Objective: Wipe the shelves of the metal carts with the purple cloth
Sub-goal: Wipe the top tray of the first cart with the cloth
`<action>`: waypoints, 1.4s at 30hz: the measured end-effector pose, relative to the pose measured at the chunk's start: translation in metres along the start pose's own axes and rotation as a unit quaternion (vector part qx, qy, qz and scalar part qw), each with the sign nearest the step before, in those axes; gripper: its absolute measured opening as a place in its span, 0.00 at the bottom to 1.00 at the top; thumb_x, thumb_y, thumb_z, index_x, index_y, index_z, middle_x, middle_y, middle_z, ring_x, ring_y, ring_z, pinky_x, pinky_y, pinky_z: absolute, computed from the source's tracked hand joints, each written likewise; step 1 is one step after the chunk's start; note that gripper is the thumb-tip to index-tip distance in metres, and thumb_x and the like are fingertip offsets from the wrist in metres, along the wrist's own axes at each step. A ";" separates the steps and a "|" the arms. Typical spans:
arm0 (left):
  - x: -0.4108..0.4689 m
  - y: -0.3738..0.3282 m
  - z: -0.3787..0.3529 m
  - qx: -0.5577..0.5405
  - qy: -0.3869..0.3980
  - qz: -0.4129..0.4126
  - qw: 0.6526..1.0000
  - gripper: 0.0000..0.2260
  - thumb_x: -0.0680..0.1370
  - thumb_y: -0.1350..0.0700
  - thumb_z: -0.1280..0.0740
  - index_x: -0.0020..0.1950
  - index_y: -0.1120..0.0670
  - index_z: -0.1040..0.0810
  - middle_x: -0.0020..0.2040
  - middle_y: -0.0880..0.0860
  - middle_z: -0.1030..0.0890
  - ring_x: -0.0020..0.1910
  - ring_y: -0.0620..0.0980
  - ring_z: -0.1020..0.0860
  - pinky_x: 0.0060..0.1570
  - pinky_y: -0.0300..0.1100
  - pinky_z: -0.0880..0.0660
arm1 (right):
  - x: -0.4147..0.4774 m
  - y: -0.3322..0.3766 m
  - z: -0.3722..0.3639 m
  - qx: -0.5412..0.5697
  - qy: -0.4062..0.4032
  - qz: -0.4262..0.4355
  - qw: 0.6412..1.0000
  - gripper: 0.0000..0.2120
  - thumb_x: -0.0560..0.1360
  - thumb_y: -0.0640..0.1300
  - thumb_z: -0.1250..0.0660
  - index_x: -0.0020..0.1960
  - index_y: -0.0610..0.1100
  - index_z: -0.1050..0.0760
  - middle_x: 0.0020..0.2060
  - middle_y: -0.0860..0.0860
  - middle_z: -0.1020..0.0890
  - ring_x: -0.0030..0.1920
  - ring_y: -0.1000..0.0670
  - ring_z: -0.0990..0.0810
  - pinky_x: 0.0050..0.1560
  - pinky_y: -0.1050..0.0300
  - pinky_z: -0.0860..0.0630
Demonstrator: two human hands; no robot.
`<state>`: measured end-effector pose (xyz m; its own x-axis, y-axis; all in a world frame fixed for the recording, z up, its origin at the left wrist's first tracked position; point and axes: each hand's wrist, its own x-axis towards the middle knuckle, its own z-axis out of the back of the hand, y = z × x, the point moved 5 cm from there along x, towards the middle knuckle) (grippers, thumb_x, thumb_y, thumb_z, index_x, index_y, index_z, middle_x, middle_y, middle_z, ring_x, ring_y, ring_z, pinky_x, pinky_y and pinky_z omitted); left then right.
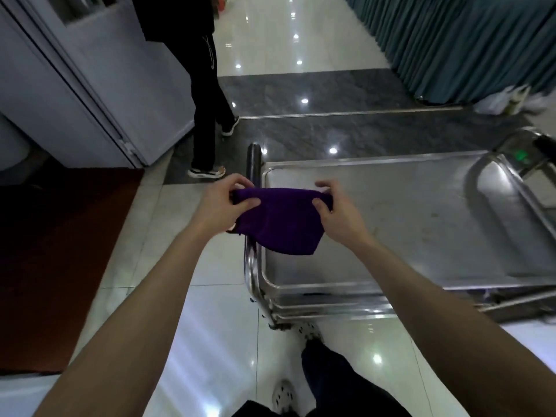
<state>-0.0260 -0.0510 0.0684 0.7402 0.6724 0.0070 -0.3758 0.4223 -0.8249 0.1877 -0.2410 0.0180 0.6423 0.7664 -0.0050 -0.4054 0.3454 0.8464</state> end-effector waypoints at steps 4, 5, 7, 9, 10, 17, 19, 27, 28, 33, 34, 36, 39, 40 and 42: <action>-0.024 -0.009 -0.050 0.041 0.058 -0.004 0.997 0.10 0.78 0.49 0.21 0.52 0.36 0.19 0.50 0.40 0.15 0.51 0.40 0.16 0.48 0.39 0.17 | -0.048 -0.037 0.024 -0.018 -0.040 -0.054 0.998 0.14 0.85 0.47 0.38 0.70 0.55 0.33 0.57 0.58 0.24 0.53 0.57 0.22 0.50 0.58 0.27; -0.028 -0.006 -0.064 0.050 0.076 0.004 0.996 0.10 0.79 0.50 0.22 0.53 0.37 0.19 0.51 0.40 0.15 0.51 0.39 0.17 0.51 0.40 0.16 | -0.055 -0.045 0.026 -0.017 -0.044 -0.071 0.996 0.13 0.85 0.46 0.39 0.69 0.55 0.33 0.57 0.57 0.24 0.53 0.55 0.22 0.52 0.54 0.27; -0.035 -0.004 -0.093 0.062 0.101 0.018 0.993 0.08 0.81 0.51 0.24 0.56 0.39 0.19 0.53 0.41 0.16 0.53 0.41 0.18 0.54 0.43 0.16 | -0.067 -0.062 0.034 -0.017 -0.063 -0.101 0.993 0.11 0.85 0.46 0.41 0.66 0.54 0.33 0.56 0.55 0.24 0.52 0.53 0.22 0.53 0.50 0.26; -0.035 -0.001 -0.115 0.071 0.103 0.032 0.992 0.09 0.82 0.51 0.25 0.60 0.42 0.18 0.55 0.43 0.16 0.55 0.43 0.18 0.57 0.45 0.16 | -0.070 -0.079 0.036 -0.024 -0.081 -0.125 0.989 0.10 0.85 0.46 0.40 0.65 0.53 0.34 0.58 0.52 0.22 0.49 0.55 0.22 0.47 0.53 0.27; -0.034 0.001 -0.125 0.083 0.101 0.038 0.991 0.10 0.82 0.52 0.25 0.63 0.43 0.18 0.57 0.44 0.16 0.56 0.44 0.18 0.59 0.47 0.16 | -0.069 -0.087 0.034 -0.033 -0.081 -0.138 0.987 0.11 0.85 0.45 0.40 0.66 0.52 0.34 0.60 0.49 0.22 0.50 0.53 0.22 0.46 0.53 0.26; -0.033 0.016 -0.153 0.324 0.022 -0.075 0.943 0.21 0.81 0.53 0.27 0.74 0.50 0.21 0.76 0.53 0.23 0.75 0.55 0.26 0.80 0.55 0.35 | -0.082 -0.137 -0.036 -0.288 0.071 -0.074 0.952 0.31 0.87 0.58 0.42 0.87 0.49 0.44 0.84 0.39 0.40 0.84 0.36 0.44 0.82 0.34 0.41; -0.027 0.020 -0.145 0.386 -0.030 -0.097 0.917 0.23 0.80 0.48 0.28 0.75 0.49 0.22 0.79 0.55 0.26 0.79 0.56 0.31 0.83 0.59 0.41 | -0.089 -0.145 -0.063 -0.334 0.113 -0.035 0.935 0.33 0.87 0.66 0.49 0.88 0.57 0.51 0.87 0.41 0.50 0.87 0.39 0.57 0.84 0.29 0.53; 0.018 0.054 -0.121 0.441 -0.046 0.069 0.894 0.36 0.84 0.37 0.38 0.89 0.43 0.48 0.89 0.56 0.56 0.88 0.60 0.56 0.76 0.61 0.29 | -0.069 -0.166 -0.109 -0.414 0.129 -0.019 0.901 0.36 0.83 0.74 0.62 0.87 0.62 0.61 0.87 0.42 0.64 0.85 0.37 0.69 0.78 0.21 0.62; 0.018 0.054 -0.122 0.450 -0.048 0.070 0.889 0.35 0.84 0.41 0.36 0.89 0.43 0.47 0.89 0.55 0.57 0.88 0.60 0.56 0.71 0.60 0.24 | -0.070 -0.168 -0.110 -0.416 0.122 -0.018 0.901 0.36 0.83 0.75 0.62 0.87 0.62 0.61 0.87 0.42 0.64 0.85 0.37 0.69 0.78 0.20 0.62; 0.010 0.054 -0.113 0.344 -0.114 0.103 0.926 0.35 0.84 0.54 0.33 0.88 0.45 0.46 0.89 0.54 0.50 0.82 0.64 0.34 0.73 0.60 0.24 | -0.074 -0.170 -0.103 -0.401 0.126 -0.006 0.907 0.40 0.81 0.78 0.59 0.87 0.63 0.60 0.87 0.44 0.65 0.85 0.39 0.70 0.79 0.21 0.64; 0.010 0.055 -0.113 0.334 -0.112 0.110 0.929 0.35 0.85 0.55 0.34 0.88 0.46 0.46 0.89 0.55 0.49 0.75 0.65 0.26 0.71 0.59 0.23 | -0.075 -0.172 -0.100 -0.401 0.133 -0.006 0.906 0.40 0.81 0.79 0.59 0.87 0.63 0.61 0.87 0.45 0.66 0.85 0.40 0.70 0.79 0.22 0.64; 0.012 0.056 -0.112 0.333 -0.104 0.117 0.930 0.34 0.85 0.55 0.35 0.88 0.46 0.47 0.89 0.55 0.48 0.63 0.66 0.19 0.64 0.60 0.21 | -0.076 -0.178 -0.088 -0.401 0.147 -0.012 0.904 0.40 0.80 0.79 0.59 0.87 0.64 0.63 0.86 0.46 0.67 0.85 0.41 0.72 0.79 0.23 0.64; 0.014 0.059 -0.107 0.351 -0.088 0.113 0.925 0.35 0.84 0.53 0.34 0.88 0.46 0.47 0.87 0.55 0.46 0.55 0.68 0.18 0.58 0.61 0.20 | -0.072 -0.195 -0.058 -0.406 0.153 -0.033 0.900 0.40 0.80 0.80 0.60 0.86 0.65 0.67 0.86 0.47 0.69 0.84 0.42 0.73 0.79 0.24 0.65; 0.014 0.060 -0.105 0.354 -0.088 0.110 0.924 0.35 0.84 0.52 0.34 0.87 0.46 0.46 0.87 0.55 0.45 0.54 0.68 0.18 0.57 0.62 0.20 | -0.069 -0.201 -0.048 -0.409 0.155 -0.038 0.898 0.40 0.80 0.80 0.60 0.85 0.65 0.68 0.86 0.47 0.69 0.84 0.42 0.73 0.80 0.24 0.65; 0.015 0.062 -0.103 0.343 -0.092 0.102 0.929 0.34 0.83 0.53 0.32 0.86 0.46 0.44 0.85 0.55 0.43 0.54 0.68 0.18 0.57 0.62 0.19 | -0.058 -0.212 -0.029 -0.417 0.154 -0.046 0.895 0.40 0.80 0.80 0.60 0.85 0.65 0.68 0.86 0.47 0.69 0.85 0.42 0.72 0.80 0.25 0.64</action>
<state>0.0193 -0.0774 -0.0412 0.5296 0.8474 0.0388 -0.8121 0.5197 -0.2653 0.2179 -0.3426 -0.1764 0.5407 0.7824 -0.3090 -0.7863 0.6006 0.1447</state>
